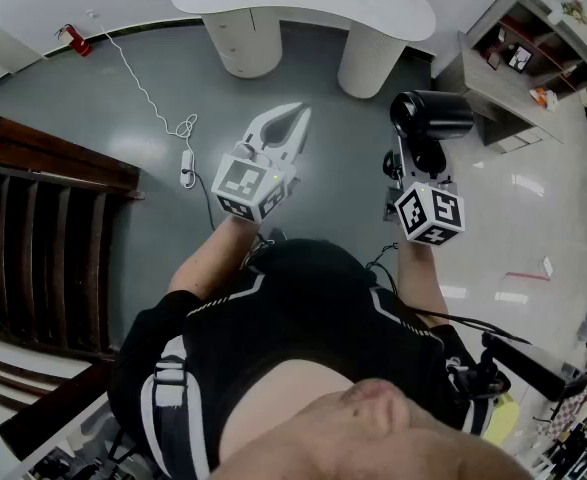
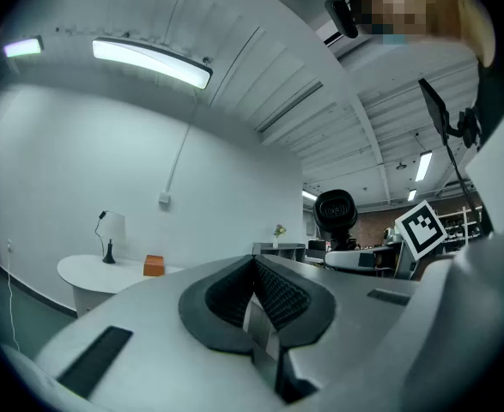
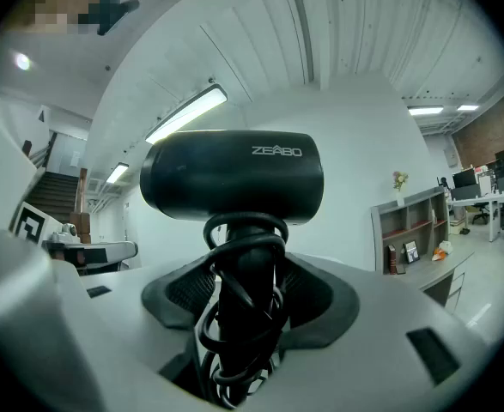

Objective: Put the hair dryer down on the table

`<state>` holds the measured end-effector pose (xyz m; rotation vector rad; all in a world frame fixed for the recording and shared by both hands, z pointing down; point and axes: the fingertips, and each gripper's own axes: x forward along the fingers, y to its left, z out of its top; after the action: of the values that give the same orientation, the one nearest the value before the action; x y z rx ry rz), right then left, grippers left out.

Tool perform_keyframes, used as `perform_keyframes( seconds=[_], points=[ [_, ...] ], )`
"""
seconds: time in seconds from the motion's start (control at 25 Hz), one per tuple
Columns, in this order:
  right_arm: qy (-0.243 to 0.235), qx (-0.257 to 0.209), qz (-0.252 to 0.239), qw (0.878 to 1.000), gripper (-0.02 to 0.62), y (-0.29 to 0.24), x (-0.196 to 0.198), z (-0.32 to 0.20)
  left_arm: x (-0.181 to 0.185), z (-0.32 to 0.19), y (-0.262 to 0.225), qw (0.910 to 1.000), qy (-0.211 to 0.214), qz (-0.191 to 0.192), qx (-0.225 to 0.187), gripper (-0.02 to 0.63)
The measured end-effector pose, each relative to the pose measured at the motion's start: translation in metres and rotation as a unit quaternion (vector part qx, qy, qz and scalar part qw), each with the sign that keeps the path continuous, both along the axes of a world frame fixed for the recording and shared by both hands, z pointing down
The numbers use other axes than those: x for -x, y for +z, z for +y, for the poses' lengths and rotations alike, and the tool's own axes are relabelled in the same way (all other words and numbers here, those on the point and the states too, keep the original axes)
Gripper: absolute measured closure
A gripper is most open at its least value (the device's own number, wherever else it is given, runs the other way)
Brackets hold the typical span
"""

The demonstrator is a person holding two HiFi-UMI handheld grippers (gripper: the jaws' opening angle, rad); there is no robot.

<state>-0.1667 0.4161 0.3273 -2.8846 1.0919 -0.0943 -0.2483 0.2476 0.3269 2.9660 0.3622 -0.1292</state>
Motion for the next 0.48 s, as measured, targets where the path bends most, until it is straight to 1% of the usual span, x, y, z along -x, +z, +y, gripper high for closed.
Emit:
perform_keyframes(
  seconds=[0.12, 0.24, 0.36, 0.48],
  points=[
    [-0.001, 0.000, -0.001, 1.000, 0.336, -0.002, -0.001, -0.003, 0.001, -0.004, -0.001, 1.0000, 0.000, -0.002, 0.001, 0.575],
    [-0.004, 0.002, 0.003, 1.000, 0.336, -0.004, 0.001, -0.005, 0.003, -0.014, -0.003, 0.9999, -0.010, -0.001, 0.004, 0.574],
    [-0.008, 0.005, 0.009, 1.000, 0.336, -0.007, 0.003, -0.006, 0.005, -0.017, -0.005, 0.9999, -0.012, 0.001, -0.002, 0.574],
    [-0.005, 0.004, 0.011, 1.000, 0.336, -0.010, 0.001, -0.007, 0.005, -0.020, -0.005, 0.9999, -0.015, 0.002, 0.003, 0.574]
  ],
)
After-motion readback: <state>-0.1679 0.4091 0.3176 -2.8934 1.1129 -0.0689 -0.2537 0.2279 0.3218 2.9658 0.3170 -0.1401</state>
